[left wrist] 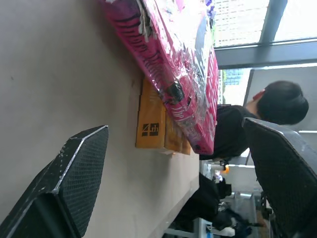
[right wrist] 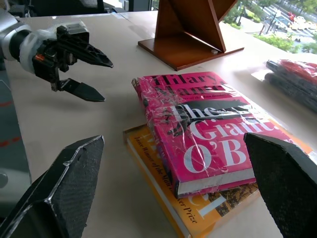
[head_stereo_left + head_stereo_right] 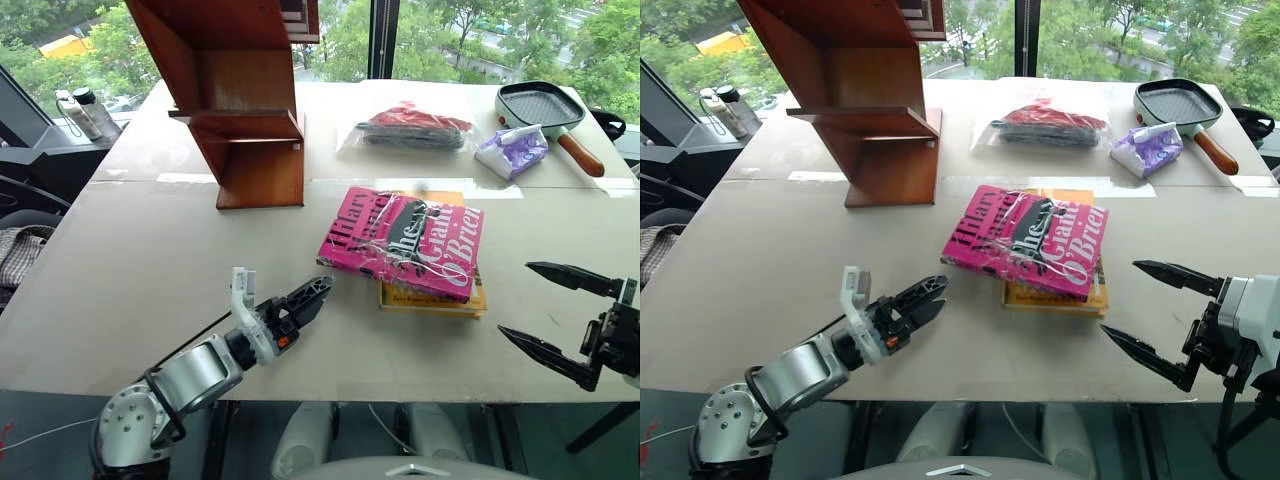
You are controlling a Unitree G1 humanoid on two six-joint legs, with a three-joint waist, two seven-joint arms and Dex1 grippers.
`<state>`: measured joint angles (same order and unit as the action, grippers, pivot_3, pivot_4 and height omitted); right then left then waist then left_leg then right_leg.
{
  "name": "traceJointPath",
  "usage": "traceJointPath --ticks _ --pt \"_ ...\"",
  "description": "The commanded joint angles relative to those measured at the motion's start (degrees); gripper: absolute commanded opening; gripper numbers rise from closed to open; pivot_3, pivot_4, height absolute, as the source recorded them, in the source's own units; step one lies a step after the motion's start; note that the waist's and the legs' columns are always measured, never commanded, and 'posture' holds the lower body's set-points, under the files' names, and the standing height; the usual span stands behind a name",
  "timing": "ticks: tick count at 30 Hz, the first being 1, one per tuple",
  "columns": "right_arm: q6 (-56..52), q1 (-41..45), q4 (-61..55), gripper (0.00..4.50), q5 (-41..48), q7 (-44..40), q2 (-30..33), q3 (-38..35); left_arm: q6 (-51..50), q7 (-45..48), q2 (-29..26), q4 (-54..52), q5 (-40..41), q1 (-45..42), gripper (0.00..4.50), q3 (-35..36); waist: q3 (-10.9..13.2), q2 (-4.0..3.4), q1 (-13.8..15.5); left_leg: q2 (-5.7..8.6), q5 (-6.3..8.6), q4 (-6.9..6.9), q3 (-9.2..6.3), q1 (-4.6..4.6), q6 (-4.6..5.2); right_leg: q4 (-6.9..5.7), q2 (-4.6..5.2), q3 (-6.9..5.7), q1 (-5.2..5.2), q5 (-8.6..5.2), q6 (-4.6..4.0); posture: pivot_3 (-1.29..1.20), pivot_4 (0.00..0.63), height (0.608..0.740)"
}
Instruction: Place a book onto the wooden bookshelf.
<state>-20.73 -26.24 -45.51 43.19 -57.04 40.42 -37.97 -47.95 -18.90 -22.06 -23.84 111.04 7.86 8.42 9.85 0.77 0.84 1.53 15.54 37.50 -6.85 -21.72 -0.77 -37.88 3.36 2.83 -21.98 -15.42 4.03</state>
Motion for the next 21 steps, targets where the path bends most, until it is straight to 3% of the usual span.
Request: traceJointPath --ticks 1,21 --pt "1.36 -1.8 -2.98 4.5 0.58 1.19 -0.33 -2.74 3.07 -4.36 4.39 0.87 1.96 -0.31 4.45 -1.39 -0.04 -0.07 -0.02 0.09 0.0 0.0 0.1 0.01 0.0 0.0 0.0 0.03 0.0 0.0 0.0 0.0 0.15 0.74" --pt "1.02 -6.52 -8.32 4.5 4.33 4.69 0.59 -5.83 3.85 -14.34 18.82 9.34 1.96 -6.1 4.45 -2.94 -0.6 -0.47 0.61 0.23 -0.01 0.02 0.2 0.08 0.01 0.17 -0.1 -0.03 0.28 -0.03 0.01 0.0 0.15 0.74"
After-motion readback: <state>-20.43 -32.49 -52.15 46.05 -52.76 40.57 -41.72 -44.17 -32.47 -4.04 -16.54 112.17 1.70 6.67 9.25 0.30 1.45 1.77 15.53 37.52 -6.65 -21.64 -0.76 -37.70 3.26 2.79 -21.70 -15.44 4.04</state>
